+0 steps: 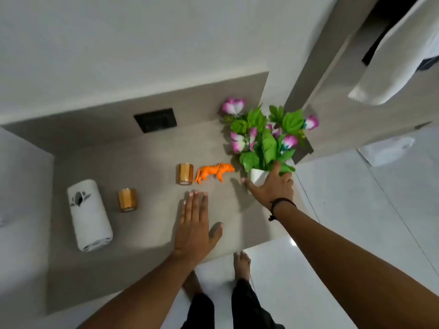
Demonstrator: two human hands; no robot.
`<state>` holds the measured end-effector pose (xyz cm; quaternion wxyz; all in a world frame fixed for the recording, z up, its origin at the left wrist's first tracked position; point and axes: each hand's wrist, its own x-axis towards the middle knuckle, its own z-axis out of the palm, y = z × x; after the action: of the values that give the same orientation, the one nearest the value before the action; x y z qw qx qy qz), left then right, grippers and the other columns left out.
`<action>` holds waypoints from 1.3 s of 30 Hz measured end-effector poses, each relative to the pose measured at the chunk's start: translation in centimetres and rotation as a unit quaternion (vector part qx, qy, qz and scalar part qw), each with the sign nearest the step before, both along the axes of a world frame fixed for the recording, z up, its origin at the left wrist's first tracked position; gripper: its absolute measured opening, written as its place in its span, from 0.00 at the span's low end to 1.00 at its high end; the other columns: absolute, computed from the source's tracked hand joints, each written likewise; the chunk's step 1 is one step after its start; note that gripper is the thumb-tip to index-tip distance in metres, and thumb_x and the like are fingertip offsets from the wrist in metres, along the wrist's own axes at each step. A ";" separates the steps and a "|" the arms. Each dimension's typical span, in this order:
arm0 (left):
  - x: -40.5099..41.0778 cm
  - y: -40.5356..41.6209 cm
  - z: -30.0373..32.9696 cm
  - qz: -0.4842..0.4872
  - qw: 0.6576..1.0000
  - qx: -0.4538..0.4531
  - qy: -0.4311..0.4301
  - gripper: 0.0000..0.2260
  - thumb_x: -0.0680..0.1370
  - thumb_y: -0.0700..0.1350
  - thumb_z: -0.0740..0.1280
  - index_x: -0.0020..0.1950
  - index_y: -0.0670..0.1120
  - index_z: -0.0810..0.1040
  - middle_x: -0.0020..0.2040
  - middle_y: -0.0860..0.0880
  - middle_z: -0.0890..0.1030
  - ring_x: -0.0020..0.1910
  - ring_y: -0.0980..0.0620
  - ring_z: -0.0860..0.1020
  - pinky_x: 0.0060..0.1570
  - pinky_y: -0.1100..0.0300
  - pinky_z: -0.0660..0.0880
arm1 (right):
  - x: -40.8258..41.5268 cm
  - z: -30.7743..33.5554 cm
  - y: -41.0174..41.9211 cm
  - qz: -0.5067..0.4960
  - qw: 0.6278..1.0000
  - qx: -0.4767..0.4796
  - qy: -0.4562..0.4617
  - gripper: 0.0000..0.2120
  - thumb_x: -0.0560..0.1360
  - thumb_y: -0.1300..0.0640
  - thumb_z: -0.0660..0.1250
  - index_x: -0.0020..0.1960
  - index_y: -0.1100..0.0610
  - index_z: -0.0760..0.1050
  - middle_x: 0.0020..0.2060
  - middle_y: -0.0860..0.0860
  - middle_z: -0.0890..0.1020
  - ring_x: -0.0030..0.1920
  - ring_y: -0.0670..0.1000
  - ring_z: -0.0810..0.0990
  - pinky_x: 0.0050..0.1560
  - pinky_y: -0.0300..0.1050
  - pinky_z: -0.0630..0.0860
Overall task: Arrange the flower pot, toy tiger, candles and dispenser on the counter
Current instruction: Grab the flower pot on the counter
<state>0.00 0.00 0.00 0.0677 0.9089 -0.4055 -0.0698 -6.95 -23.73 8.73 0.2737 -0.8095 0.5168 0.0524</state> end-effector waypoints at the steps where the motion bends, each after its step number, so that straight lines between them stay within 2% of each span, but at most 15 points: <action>1: -0.4 0.1 -0.9 0.000 1.000 0.016 0.003 0.42 0.80 0.64 0.62 0.86 0.39 0.62 0.85 0.34 0.64 0.85 0.33 0.64 0.84 0.36 0.62 | 0.2 -0.8 0.0 -0.020 0.999 0.009 -0.025 0.52 0.71 0.31 0.74 0.82 0.56 0.54 0.71 0.67 0.68 0.70 0.71 0.72 0.70 0.64 0.73; 6: -1.0 0.8 -3.4 0.008 0.999 0.025 0.018 0.40 0.83 0.65 0.58 0.89 0.44 0.56 0.88 0.37 0.59 0.88 0.36 0.58 0.85 0.35 0.57 | 0.9 -4.2 0.2 -0.057 0.992 -0.008 -0.110 0.43 0.75 0.43 0.74 0.79 0.61 0.59 0.64 0.68 0.75 0.62 0.71 0.77 0.65 0.63 0.76; 9: -0.9 1.0 -4.1 0.005 1.000 0.000 0.009 0.40 0.84 0.66 0.56 0.90 0.46 0.52 0.90 0.40 0.54 0.89 0.39 0.54 0.87 0.36 0.53 | 0.6 -5.5 -0.3 -0.065 0.978 -0.032 -0.198 0.40 0.74 0.45 0.76 0.78 0.61 0.63 0.66 0.63 0.77 0.65 0.66 0.77 0.65 0.57 0.75; 14: -0.9 1.1 -4.8 0.008 1.000 -0.013 -0.003 0.40 0.84 0.66 0.55 0.90 0.46 0.53 0.90 0.41 0.53 0.89 0.39 0.53 0.87 0.36 0.52 | 0.3 -7.8 -1.6 -0.053 0.936 -0.043 -0.345 0.44 0.75 0.48 0.78 0.82 0.58 0.60 0.75 0.47 0.71 0.76 0.36 0.67 0.75 0.27 0.64; 17: -0.8 1.2 -5.0 0.012 1.000 -0.013 -0.003 0.41 0.83 0.68 0.56 0.90 0.47 0.53 0.90 0.42 0.53 0.89 0.40 0.53 0.87 0.37 0.52 | 1.5 -9.5 -2.3 -0.079 0.925 -0.037 -0.369 0.43 0.72 0.48 0.79 0.80 0.50 0.59 0.66 0.43 0.76 0.61 0.45 0.81 0.63 0.47 0.81; 19: -0.8 1.1 -4.9 0.016 1.000 -0.017 -0.001 0.41 0.82 0.68 0.57 0.90 0.48 0.54 0.90 0.42 0.55 0.89 0.41 0.53 0.87 0.37 0.53 | 3.0 -10.0 -2.9 -0.097 0.913 -0.030 -0.395 0.41 0.70 0.49 0.79 0.77 0.41 0.60 0.59 0.40 0.77 0.55 0.47 0.82 0.57 0.51 0.83; 21: -1.0 1.0 -4.8 0.017 1.000 -0.024 -0.007 0.41 0.82 0.68 0.58 0.89 0.47 0.56 0.89 0.41 0.57 0.89 0.41 0.54 0.86 0.37 0.54 | 4.9 -10.0 -4.0 -0.113 0.898 -0.021 -0.426 0.42 0.69 0.49 0.79 0.74 0.35 0.60 0.61 0.41 0.78 0.60 0.46 0.82 0.61 0.47 0.82; 23: -1.1 0.9 -4.6 0.016 0.999 -0.029 -0.015 0.42 0.81 0.67 0.61 0.89 0.45 0.59 0.89 0.40 0.59 0.88 0.39 0.57 0.85 0.35 0.58 | 7.0 -10.1 -5.4 -0.128 0.888 -0.014 -0.442 0.40 0.68 0.51 0.80 0.74 0.45 0.63 0.61 0.46 0.80 0.61 0.44 0.82 0.61 0.43 0.82; 25: -1.1 1.0 -4.4 0.016 0.999 -0.035 -0.026 0.42 0.80 0.66 0.63 0.87 0.44 0.62 0.88 0.38 0.62 0.87 0.37 0.61 0.83 0.33 0.61 | 8.9 -10.2 -6.8 -0.137 0.882 -0.018 -0.450 0.39 0.67 0.53 0.80 0.72 0.53 0.64 0.58 0.39 0.81 0.58 0.37 0.82 0.57 0.34 0.80; 26: -1.1 0.9 -4.4 0.018 0.999 -0.037 -0.032 0.41 0.79 0.65 0.63 0.87 0.43 0.64 0.87 0.38 0.63 0.86 0.36 0.63 0.82 0.33 0.62 | 9.8 -10.2 -7.6 -0.141 0.881 -0.020 -0.450 0.39 0.67 0.54 0.80 0.71 0.55 0.64 0.57 0.37 0.81 0.56 0.37 0.82 0.56 0.34 0.80; 28: -1.1 0.8 -4.5 0.020 0.998 -0.037 -0.043 0.41 0.79 0.65 0.63 0.86 0.42 0.66 0.86 0.37 0.65 0.84 0.35 0.66 0.81 0.33 0.63 | 11.2 -10.3 -8.8 -0.142 0.882 -0.010 -0.449 0.37 0.66 0.55 0.79 0.69 0.55 0.64 0.56 0.47 0.83 0.53 0.47 0.84 0.56 0.43 0.83; 30: -1.2 0.6 -4.5 0.021 0.998 -0.038 -0.046 0.41 0.78 0.64 0.64 0.85 0.42 0.67 0.85 0.36 0.66 0.84 0.34 0.67 0.80 0.33 0.65 | 12.1 -10.3 -9.8 -0.135 0.884 -0.001 -0.448 0.34 0.65 0.56 0.78 0.65 0.53 0.64 0.53 0.52 0.82 0.50 0.46 0.84 0.52 0.40 0.83; 32: -1.2 0.6 -4.7 0.025 0.998 -0.041 -0.048 0.41 0.77 0.64 0.65 0.85 0.42 0.67 0.86 0.37 0.66 0.84 0.34 0.67 0.80 0.32 0.65 | 12.9 -10.4 -10.5 -0.132 0.881 0.004 -0.455 0.35 0.64 0.60 0.79 0.63 0.50 0.62 0.53 0.46 0.80 0.49 0.35 0.82 0.50 0.28 0.78; 36: -1.2 0.7 -4.9 0.021 0.998 -0.042 -0.037 0.43 0.77 0.64 0.66 0.86 0.43 0.64 0.87 0.37 0.64 0.85 0.35 0.64 0.83 0.34 0.61 | 13.6 -9.9 -11.4 -0.113 0.881 0.014 -0.459 0.38 0.65 0.63 0.79 0.65 0.48 0.60 0.54 0.40 0.79 0.50 0.31 0.81 0.50 0.25 0.76; 39: -1.2 0.9 -4.9 0.019 0.999 -0.036 -0.020 0.43 0.78 0.65 0.65 0.88 0.44 0.61 0.88 0.38 0.61 0.87 0.37 0.60 0.84 0.35 0.58 | 12.8 -9.3 -10.5 -0.110 0.884 0.022 -0.454 0.44 0.66 0.63 0.82 0.73 0.56 0.59 0.64 0.44 0.76 0.63 0.34 0.79 0.63 0.26 0.74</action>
<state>-1.18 0.93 -4.95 0.0932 0.9146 -0.3917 -0.0359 5.86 -34.23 -0.54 0.4999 -0.6767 0.4201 -0.3402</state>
